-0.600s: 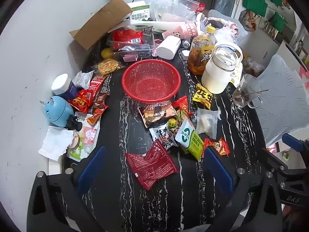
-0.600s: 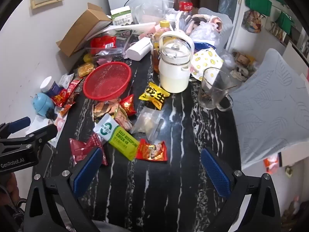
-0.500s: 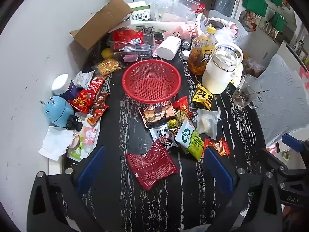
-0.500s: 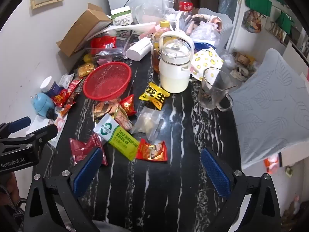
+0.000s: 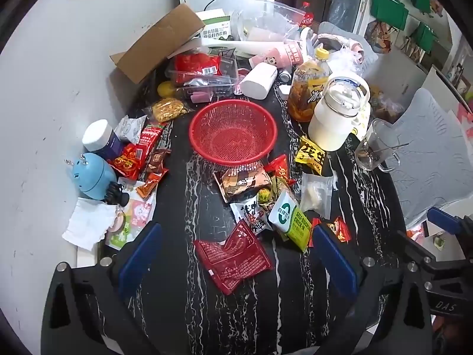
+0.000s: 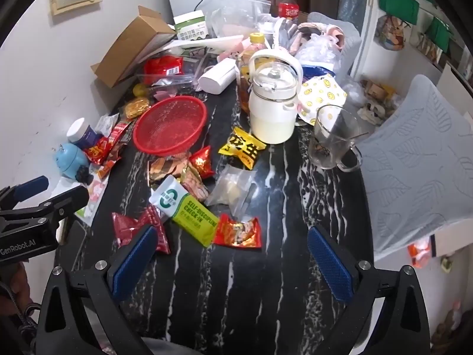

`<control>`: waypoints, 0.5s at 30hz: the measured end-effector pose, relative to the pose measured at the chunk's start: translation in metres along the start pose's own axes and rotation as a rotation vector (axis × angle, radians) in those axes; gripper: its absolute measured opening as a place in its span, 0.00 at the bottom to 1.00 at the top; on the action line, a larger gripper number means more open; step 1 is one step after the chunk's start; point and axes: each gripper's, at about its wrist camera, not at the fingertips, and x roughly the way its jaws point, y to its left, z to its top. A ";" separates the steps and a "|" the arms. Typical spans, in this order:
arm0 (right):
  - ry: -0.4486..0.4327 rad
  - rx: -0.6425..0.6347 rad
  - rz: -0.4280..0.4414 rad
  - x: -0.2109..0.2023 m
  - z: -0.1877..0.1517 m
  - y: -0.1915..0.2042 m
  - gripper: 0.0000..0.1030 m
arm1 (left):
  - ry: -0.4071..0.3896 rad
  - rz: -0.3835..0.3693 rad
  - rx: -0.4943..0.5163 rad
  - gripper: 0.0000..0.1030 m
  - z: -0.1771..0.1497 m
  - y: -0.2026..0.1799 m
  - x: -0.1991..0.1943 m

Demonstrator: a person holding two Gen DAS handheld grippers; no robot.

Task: Organize snacks

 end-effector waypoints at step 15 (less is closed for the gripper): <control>-0.032 0.008 -0.002 -0.008 -0.001 -0.002 1.00 | -0.015 -0.007 0.008 1.00 0.000 -0.002 -0.007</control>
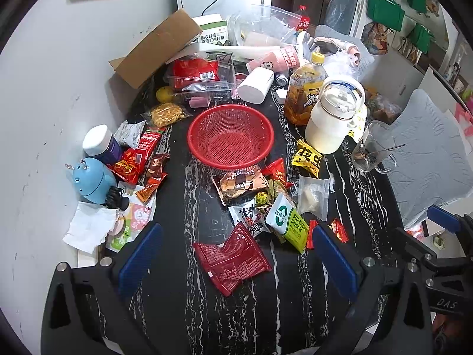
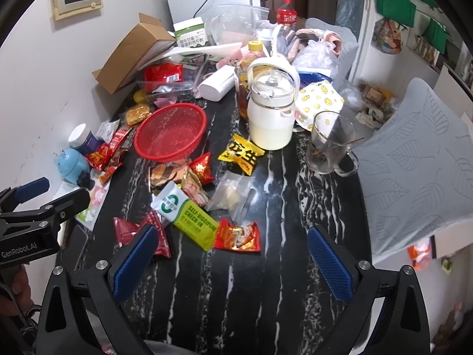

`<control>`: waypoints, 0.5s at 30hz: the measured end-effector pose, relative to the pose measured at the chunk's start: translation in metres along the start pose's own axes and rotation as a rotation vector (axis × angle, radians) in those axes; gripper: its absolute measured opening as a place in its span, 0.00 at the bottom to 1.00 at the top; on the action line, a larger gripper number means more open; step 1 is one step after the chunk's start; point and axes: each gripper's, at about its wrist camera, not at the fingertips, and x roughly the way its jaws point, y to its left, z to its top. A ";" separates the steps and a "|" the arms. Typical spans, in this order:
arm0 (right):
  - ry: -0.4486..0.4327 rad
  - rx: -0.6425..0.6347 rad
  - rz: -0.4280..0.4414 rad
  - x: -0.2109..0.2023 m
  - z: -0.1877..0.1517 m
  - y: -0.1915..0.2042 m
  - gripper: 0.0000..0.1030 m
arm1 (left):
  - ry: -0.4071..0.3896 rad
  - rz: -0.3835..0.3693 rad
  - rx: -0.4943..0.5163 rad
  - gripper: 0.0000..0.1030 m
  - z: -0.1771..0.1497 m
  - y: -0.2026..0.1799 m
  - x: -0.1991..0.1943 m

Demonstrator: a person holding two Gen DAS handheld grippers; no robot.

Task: Organize snacks

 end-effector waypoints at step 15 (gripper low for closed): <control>0.018 0.011 0.015 0.001 -0.003 -0.001 1.00 | 0.006 -0.006 -0.003 1.00 -0.003 -0.001 -0.001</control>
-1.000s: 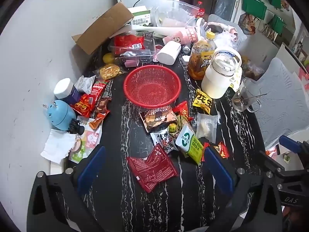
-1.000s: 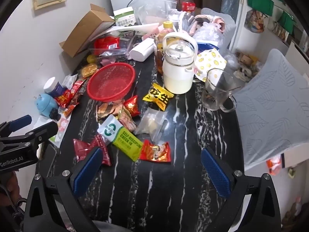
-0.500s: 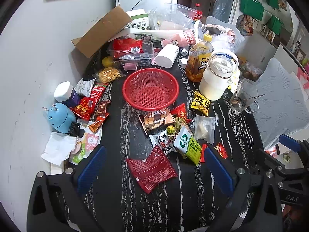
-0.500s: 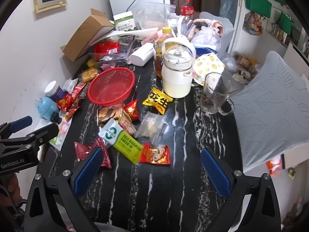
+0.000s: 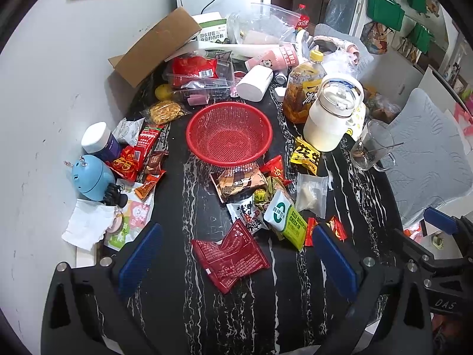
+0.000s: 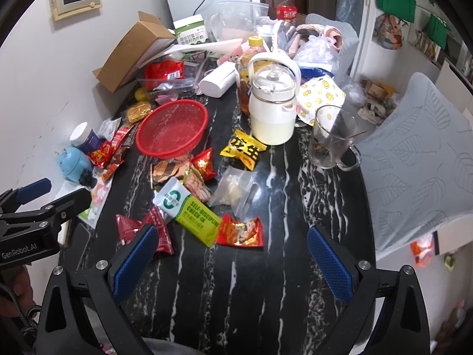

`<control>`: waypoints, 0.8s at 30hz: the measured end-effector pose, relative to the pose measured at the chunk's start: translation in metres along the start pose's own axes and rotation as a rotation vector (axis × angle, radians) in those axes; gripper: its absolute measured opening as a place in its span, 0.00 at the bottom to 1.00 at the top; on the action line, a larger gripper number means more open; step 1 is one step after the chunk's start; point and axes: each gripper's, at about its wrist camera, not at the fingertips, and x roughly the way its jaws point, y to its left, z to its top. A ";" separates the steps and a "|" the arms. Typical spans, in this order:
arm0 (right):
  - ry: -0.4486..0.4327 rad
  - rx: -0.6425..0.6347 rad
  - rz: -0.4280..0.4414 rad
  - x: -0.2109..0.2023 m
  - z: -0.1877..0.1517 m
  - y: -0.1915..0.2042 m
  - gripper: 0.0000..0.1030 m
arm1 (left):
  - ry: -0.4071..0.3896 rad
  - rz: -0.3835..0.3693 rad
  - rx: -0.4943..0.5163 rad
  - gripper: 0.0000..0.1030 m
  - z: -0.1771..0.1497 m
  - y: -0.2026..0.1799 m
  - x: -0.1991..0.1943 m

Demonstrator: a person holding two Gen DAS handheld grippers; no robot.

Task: Organize snacks

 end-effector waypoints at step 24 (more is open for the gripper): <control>0.012 0.005 0.006 0.004 0.001 -0.002 1.00 | 0.004 -0.002 0.005 1.00 0.002 -0.002 0.002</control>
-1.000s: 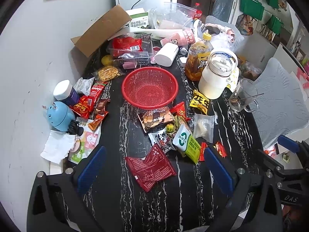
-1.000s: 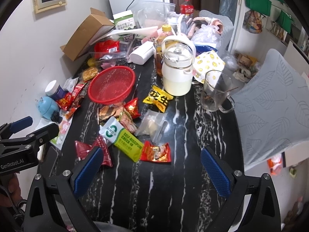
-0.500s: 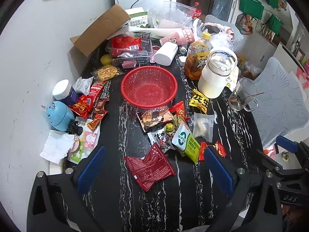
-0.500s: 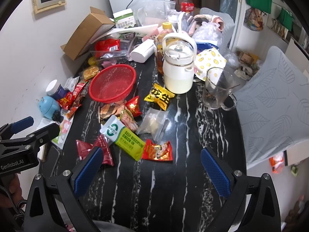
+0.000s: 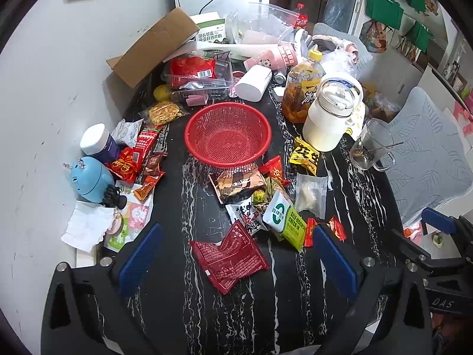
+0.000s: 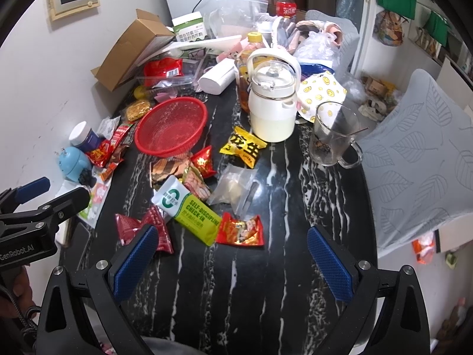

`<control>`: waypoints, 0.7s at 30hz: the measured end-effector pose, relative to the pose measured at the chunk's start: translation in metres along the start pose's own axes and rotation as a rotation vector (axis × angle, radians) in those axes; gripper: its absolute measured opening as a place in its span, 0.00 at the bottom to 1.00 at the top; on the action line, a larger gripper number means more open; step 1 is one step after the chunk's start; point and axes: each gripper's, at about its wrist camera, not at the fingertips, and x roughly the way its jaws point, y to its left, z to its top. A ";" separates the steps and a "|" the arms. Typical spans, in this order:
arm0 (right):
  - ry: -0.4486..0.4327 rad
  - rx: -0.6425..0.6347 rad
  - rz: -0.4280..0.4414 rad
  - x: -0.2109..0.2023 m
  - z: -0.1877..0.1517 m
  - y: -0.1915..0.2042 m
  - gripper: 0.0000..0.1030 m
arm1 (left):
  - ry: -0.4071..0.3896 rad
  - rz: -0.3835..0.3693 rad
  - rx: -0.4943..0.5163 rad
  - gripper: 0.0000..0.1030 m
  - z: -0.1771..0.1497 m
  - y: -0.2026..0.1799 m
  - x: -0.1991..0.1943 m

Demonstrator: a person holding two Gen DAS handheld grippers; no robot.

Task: Organize snacks

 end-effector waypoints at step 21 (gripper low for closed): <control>0.011 0.000 0.003 0.004 -0.001 -0.001 1.00 | 0.014 -0.001 0.003 1.00 0.001 -0.002 0.004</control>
